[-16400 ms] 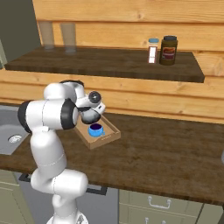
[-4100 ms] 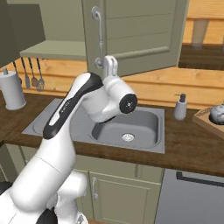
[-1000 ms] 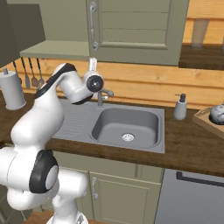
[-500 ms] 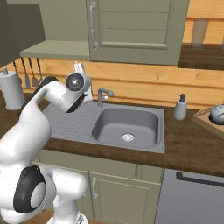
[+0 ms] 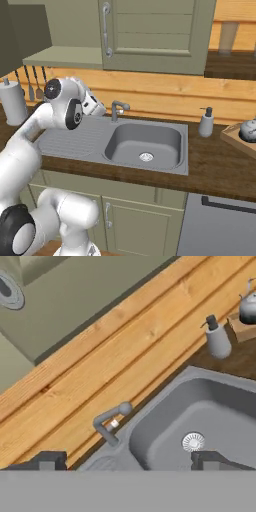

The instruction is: Pick the kettle from the counter and place it on the tray. Then pick the mug from the cabinet and place it on the tray. Then close the cabinet doors.

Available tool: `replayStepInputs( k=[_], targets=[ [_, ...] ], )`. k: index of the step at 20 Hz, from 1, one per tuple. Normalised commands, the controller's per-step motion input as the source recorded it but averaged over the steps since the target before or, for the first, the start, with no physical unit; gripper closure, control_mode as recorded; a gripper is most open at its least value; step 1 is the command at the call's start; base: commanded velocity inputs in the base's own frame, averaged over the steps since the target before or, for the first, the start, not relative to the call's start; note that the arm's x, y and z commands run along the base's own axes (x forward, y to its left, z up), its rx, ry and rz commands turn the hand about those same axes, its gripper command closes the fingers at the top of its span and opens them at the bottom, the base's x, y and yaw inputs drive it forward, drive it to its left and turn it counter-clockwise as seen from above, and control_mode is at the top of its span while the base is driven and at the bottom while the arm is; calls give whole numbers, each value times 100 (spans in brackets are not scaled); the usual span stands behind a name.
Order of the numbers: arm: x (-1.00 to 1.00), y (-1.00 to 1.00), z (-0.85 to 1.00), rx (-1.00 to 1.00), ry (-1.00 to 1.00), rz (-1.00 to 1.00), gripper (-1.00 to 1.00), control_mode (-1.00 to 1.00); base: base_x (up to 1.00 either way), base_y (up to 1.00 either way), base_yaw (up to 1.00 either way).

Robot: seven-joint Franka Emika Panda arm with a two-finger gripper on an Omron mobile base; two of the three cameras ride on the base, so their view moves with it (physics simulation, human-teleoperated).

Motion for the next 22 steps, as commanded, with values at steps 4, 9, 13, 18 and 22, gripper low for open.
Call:
replayStepInputs(
  k=[4, 9, 13, 18, 22],
  targets=[
    [-24, 7, 1, -64, 4, 0, -100, -100, 0, 0, 0],
    [-36, 11, -19, -47, -8, 2, -100, -100, 0, 0, 0],
    [-70, 22, 7, -41, -23, 0, -100, -100, 0, 0, 0],
    [-61, 43, 15, -47, -4, -3, -100, -100, 0, 0, 0],
    [-45, 56, 5, -44, 1, -10, -100, -100, 0, 0, 0]
  ],
)
